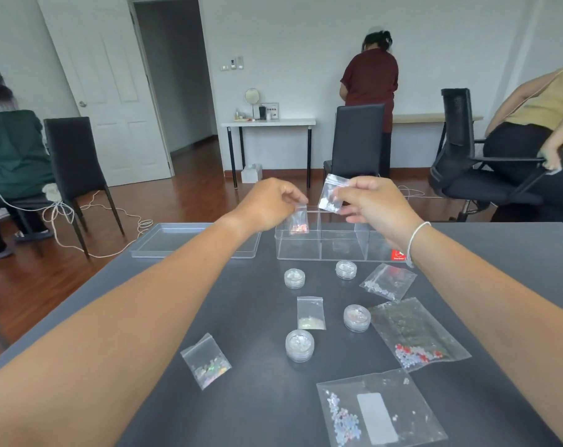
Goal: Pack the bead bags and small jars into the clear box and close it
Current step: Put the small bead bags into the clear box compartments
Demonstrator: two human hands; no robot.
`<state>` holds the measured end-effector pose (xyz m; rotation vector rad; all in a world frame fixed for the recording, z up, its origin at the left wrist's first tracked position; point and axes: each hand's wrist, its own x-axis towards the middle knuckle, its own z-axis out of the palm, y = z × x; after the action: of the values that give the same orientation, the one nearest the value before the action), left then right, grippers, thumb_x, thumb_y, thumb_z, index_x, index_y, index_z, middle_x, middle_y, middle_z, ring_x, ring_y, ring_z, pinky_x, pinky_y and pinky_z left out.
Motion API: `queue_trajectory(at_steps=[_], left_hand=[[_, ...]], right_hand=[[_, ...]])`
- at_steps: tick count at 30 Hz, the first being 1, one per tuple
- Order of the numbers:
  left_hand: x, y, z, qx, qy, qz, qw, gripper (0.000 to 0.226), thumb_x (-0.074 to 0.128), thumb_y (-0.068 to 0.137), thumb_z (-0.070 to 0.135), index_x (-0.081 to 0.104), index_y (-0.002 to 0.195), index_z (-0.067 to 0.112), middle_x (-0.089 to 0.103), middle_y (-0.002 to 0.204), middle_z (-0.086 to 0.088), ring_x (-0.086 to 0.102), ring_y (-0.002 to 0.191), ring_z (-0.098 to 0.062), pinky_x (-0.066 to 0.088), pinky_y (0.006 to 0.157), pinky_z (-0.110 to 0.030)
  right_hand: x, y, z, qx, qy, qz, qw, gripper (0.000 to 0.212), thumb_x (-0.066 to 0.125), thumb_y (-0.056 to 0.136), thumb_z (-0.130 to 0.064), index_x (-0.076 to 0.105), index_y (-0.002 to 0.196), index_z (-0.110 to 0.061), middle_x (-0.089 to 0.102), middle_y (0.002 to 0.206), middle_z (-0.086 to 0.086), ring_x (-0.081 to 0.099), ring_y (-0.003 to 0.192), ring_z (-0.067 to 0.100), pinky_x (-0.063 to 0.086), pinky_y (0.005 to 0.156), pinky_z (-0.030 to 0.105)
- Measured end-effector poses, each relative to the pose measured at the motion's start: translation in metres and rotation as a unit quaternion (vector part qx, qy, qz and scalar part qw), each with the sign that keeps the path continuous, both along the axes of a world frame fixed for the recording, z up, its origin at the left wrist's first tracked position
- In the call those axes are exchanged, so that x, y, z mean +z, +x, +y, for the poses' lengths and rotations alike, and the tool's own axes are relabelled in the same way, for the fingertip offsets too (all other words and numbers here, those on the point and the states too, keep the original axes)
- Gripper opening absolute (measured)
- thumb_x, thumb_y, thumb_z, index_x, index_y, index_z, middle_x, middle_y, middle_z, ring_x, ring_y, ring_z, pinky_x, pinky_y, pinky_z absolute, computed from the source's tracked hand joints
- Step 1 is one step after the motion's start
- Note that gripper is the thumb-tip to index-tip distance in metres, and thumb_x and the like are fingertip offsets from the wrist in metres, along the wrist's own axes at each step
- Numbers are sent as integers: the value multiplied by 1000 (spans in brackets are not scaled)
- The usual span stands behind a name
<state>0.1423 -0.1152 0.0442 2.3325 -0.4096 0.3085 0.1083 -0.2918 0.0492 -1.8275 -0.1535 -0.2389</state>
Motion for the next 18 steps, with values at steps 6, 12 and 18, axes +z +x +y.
queue_trajectory(at_steps=[6,12,18], left_hand=[[-8,4,2,4,89,44,995,23,56,83,7,72,89,22,70,94,-1,60,83,-11,43,72,-17],[-6,-1,6,22,112,12,993,27,52,86,14,68,104,25,67,117,3,58,109,-15,42,98,-28],[-13,-36,46,31,53,-46,997,25,51,88,14,69,103,24,60,92,10,50,69,16,31,67,4]], right_hand=[[-6,6,1,-14,-50,-28,998,14,61,84,-23,68,83,-11,61,78,-5,48,59,10,44,59,16],[-5,12,6,1,-79,-63,995,27,60,82,-11,60,108,-19,64,75,-1,50,60,0,42,61,10],[-17,14,23,1,-116,-69,991,17,59,82,-8,67,93,-18,65,70,-6,52,66,0,38,54,0]])
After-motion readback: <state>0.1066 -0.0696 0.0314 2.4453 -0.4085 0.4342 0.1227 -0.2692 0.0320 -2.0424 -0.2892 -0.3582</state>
